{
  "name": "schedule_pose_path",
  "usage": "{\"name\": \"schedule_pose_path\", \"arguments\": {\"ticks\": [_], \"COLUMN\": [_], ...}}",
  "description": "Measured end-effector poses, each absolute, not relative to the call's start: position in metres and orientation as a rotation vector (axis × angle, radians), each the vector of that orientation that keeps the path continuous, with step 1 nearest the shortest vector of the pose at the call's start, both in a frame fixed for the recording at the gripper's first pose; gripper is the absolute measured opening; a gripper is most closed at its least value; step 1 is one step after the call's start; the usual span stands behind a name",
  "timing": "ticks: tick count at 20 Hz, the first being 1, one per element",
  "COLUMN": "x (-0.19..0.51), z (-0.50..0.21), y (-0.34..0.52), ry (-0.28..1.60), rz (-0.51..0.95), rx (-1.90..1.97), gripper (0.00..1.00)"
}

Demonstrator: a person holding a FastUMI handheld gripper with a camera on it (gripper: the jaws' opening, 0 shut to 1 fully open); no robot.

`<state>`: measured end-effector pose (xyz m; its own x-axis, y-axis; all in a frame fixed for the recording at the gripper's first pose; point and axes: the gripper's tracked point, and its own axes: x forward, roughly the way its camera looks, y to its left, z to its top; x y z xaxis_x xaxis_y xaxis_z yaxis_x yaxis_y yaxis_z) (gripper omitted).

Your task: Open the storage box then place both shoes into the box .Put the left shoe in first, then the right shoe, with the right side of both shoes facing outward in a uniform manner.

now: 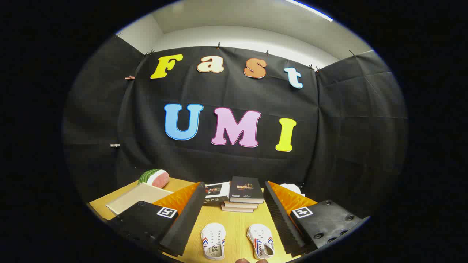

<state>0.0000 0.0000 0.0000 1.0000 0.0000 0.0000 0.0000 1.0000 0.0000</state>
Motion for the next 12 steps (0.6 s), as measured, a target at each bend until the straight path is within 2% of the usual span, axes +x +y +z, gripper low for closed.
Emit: {"name": "schedule_pose_path", "arguments": {"ticks": [12], "x": [0.028], "z": [-0.031], "y": [-0.009], "ry": [0.091], "rz": [0.065], "rx": [0.053], "gripper": [0.98]}}
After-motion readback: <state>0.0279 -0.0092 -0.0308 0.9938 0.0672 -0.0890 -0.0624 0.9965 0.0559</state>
